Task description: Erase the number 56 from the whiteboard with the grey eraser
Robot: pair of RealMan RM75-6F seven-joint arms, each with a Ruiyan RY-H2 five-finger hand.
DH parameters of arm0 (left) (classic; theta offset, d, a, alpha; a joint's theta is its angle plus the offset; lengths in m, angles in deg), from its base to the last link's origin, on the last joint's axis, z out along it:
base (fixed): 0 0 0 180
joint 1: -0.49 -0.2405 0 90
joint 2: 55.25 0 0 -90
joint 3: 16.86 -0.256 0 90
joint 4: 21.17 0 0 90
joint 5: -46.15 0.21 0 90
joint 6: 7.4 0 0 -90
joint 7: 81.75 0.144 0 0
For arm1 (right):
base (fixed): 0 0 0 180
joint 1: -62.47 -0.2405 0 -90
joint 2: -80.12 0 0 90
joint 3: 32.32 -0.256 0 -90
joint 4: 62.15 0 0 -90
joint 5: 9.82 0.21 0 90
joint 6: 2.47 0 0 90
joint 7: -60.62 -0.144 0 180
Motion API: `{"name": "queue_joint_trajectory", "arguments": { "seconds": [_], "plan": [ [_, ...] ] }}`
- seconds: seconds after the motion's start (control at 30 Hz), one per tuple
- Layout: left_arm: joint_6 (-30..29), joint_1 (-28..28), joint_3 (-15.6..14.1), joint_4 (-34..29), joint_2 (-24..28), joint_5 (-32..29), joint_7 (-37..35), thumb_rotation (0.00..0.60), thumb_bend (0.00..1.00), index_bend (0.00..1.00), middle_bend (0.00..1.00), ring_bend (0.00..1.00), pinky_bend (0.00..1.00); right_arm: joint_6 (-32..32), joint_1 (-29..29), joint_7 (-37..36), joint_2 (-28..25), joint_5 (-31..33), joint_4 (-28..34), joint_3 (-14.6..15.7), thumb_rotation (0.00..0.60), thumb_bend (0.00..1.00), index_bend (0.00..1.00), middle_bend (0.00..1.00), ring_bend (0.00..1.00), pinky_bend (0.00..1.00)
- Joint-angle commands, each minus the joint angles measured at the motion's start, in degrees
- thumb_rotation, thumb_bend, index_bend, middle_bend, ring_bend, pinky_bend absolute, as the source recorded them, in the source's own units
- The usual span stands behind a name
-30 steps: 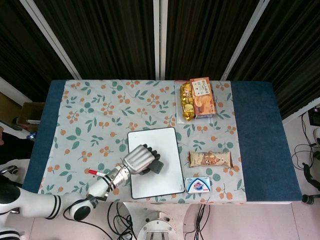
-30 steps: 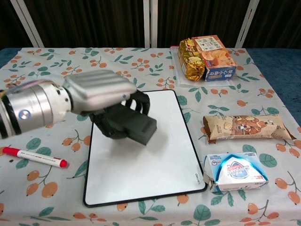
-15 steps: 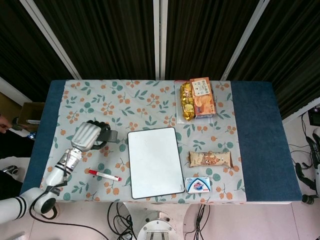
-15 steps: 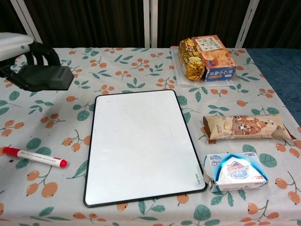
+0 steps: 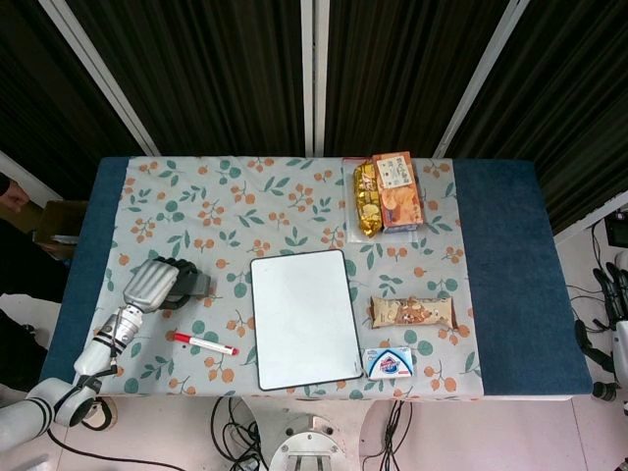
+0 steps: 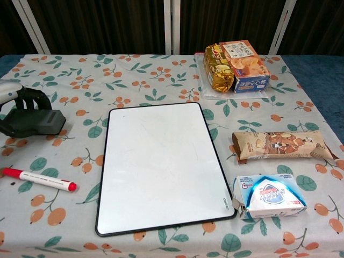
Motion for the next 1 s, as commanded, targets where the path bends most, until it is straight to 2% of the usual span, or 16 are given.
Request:
{"name": "queue_joint_trajectory", "arguments": {
  "seconds": [0.03, 0.07, 0.17, 0.37, 0.5, 0.6, 0.67, 0.8, 1.0],
  "plan": [
    [-0.44, -0.09, 0.33, -0.15, -0.07, 0.36, 0.5, 0.6, 0.08, 0.12, 0.15, 0.2, 0.33, -0.13, 0.05, -0.12, 0.0, 0.05, -0.06, -0.05, 0.6, 0.35, 0.0, 0.0, 0.0, 0.0],
    [-1.22, -0.26, 0.61, -0.11, -0.25, 0.59, 0.35, 0.6, 0.04, 0.08, 0.09, 0.15, 0.3, -0.2, 0.08, -0.2, -0.01, 0.07, -0.11, -0.06, 0.6, 0.35, 0.0, 0.0, 0.0, 0.0],
    [-3.73, -0.81, 1.18, 0.39, -0.72, 1.64, -0.85, 0.6, 0.0, 0.05, 0.04, 0.1, 0.25, -0.35, 0.17, -0.52, 0.0, 0.23, -0.35, -0.13, 0.6, 0.35, 0.0, 0.0, 0.0, 0.0],
    [-5.78, -1.47, 1.47, -2.65, 1.82, 2.81, 0.89, 0.599, 0.0, 0.03, 0.02, 0.08, 0.21, -0.46, 0.23, -1.18, 0.06, 0.42, -0.75, -0.21, 0.6, 0.35, 0.0, 0.0, 0.0, 0.0],
    [-10.63, -4.27, 2.08, -11.19, 8.05, 2.43, 6.47, 0.594, 0.0, 0.03, 0.02, 0.07, 0.21, -0.25, 0.17, -1.52, -0.05, 0.35, -0.89, -0.09, 0.6, 0.35, 0.0, 0.0, 0.0, 0.0],
    [-16.14, -8.36, 2.49, -17.96, 13.55, 0.68, 14.98, 0.552, 0.0, 0.04, 0.03, 0.07, 0.21, 0.43, 0.02, -1.85, -0.11, 0.4, -1.16, 0.16, 0.6, 0.35, 0.0, 0.0, 0.0, 0.0],
    [-19.94, -11.38, 2.46, -21.21, 15.84, -0.34, 18.16, 0.535, 0.0, 0.04, 0.03, 0.07, 0.21, 0.99, -0.11, -1.85, 0.04, 0.48, -1.53, 0.35, 0.6, 0.35, 0.0, 0.0, 0.0, 0.0],
    [-25.49, -18.01, 0.73, -24.03, 19.46, -1.73, 15.34, 0.495, 0.0, 0.04, 0.04, 0.07, 0.21, 2.66, -0.44, -0.04, 0.79, 0.98, -2.74, 0.86, 0.6, 0.33, 0.0, 0.0, 0.0, 0.0],
    [-28.13, -23.97, -1.63, -22.73, 21.18, -1.92, 10.49, 0.483, 0.0, 0.04, 0.05, 0.07, 0.2, 4.54, -1.07, 3.0, 1.5, 1.85, -2.38, 0.97, 0.6, 0.32, 0.0, 0.0, 0.0, 0.0]
  ]
}}
